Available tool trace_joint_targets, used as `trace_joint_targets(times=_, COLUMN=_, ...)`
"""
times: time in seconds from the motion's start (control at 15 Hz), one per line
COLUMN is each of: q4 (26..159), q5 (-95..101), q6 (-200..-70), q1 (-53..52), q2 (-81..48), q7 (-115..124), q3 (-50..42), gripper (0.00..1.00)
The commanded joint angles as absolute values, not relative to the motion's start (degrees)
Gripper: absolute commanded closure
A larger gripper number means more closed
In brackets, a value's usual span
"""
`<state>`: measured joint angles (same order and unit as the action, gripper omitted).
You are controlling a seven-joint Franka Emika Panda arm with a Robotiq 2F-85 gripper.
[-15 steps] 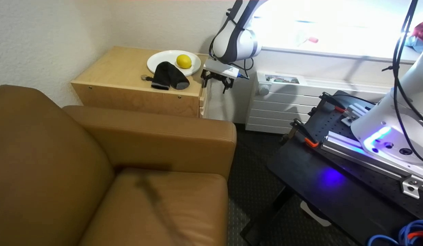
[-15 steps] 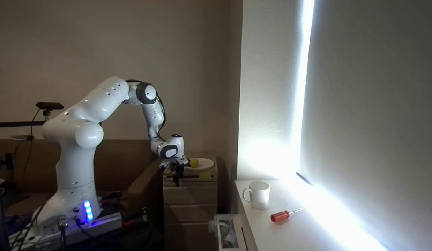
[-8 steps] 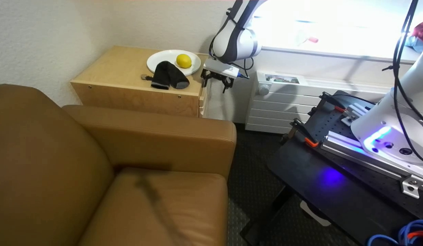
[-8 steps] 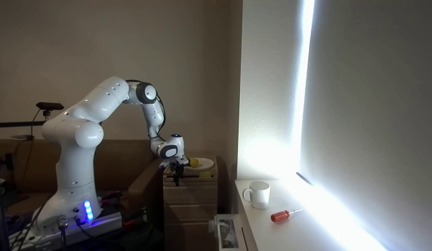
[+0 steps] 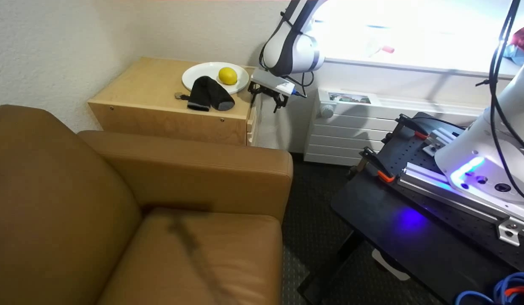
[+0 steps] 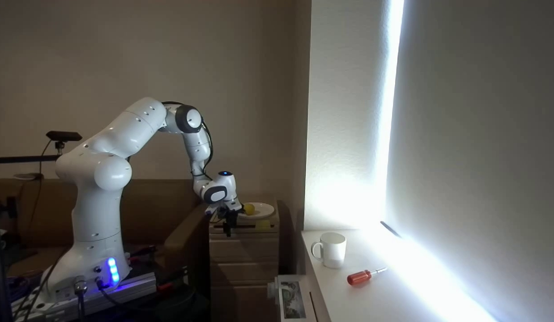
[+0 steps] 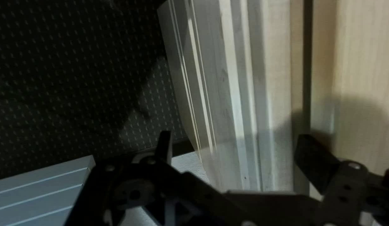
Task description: Pick the sock on the drawer tray, put it on the drawer top, close and open the drawer, then pick the sock and put it on the drawer tray
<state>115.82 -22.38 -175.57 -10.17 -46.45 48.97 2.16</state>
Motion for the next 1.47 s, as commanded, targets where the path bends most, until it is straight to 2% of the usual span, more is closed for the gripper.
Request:
trace_joint_targets(times=0.0, q4=121.1, q5=-26.92, q6=-185.63, q1=-1.18, q2=-41.53, q7=45.23, q3=11.04, gripper=0.0)
trace_joint_targets(times=0.13, q4=121.22, q5=-26.49, q6=-191.5, q1=4.07, q2=-42.52, q7=43.7, q3=16.52, gripper=0.0)
trace_joint_targets(times=0.2, q4=118.93, q5=-26.76, q6=-187.41, q1=-1.05, q2=-43.89, q7=45.48, q3=11.47, gripper=0.0)
trace_joint_targets(times=0.33, q4=119.08, q5=-26.6, q6=-189.65, q1=2.24, q2=-43.43, q7=44.72, q3=14.72, gripper=0.0)
trace_joint_targets(times=0.67, q4=125.07, q5=-24.71, q6=-181.0, q1=-1.09, q2=-37.5, q7=40.9, q3=7.31, gripper=0.0)
trace_joint_targets(times=0.8, q4=128.36, q5=-22.63, q6=-176.62, q1=1.3, q2=-33.96, q7=35.86, q3=7.69, gripper=0.0)
trace_joint_targets(times=0.87, q4=122.87, q5=-25.38, q6=-180.61, q1=-0.8, q2=-39.6, q7=38.6, q3=7.49, gripper=0.0)
trace_joint_targets(times=1.07, q4=126.02, q5=-24.79, q6=-177.72, q1=0.03, q2=-35.87, q7=35.89, q3=6.97, gripper=0.0)
trace_joint_targets(times=1.4, q4=122.49, q5=-25.67, q6=-179.74, q1=0.19, q2=-41.85, q7=34.93, q3=10.65, gripper=0.0)
